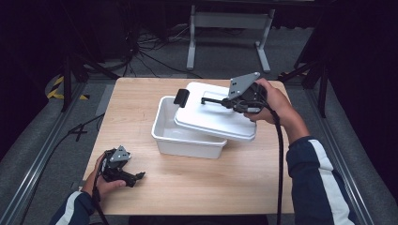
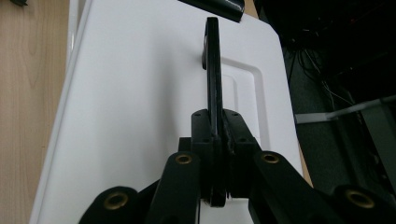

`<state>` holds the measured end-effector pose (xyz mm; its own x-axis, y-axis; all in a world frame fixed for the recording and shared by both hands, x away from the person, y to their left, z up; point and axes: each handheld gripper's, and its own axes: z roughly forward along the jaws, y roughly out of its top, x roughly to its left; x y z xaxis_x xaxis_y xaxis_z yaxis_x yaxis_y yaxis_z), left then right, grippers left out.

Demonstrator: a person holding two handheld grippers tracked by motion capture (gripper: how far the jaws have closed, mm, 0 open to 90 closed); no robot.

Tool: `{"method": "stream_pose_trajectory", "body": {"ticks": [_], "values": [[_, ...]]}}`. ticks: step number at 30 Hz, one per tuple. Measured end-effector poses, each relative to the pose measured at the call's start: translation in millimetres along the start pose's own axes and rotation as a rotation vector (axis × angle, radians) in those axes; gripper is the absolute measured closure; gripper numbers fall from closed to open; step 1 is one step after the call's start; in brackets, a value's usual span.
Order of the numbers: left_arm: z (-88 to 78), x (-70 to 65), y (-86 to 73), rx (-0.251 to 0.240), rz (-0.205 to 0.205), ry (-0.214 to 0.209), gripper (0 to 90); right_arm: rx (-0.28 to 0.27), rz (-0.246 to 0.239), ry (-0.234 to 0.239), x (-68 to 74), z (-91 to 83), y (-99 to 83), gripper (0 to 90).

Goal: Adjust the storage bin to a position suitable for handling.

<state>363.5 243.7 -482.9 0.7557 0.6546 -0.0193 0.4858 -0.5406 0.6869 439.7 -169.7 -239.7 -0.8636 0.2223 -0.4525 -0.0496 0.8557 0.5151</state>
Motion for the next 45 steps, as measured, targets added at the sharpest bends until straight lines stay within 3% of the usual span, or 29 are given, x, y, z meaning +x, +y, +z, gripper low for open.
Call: {"method": "stream_pose_trajectory", "body": {"ticks": [25, 45], "values": [[-0.1, 0.1, 0.0, 0.002, 0.002, 0.0, 0.6, 0.008, 0.101, -0.079, -4.3, -50.5, -80.7, 85.2], [-0.1, 0.1, 0.0, 0.002, 0.002, 0.0, 0.6, 0.031, 0.2, -0.133, -4.8, -68.9, -139.9, 85.2]]}}
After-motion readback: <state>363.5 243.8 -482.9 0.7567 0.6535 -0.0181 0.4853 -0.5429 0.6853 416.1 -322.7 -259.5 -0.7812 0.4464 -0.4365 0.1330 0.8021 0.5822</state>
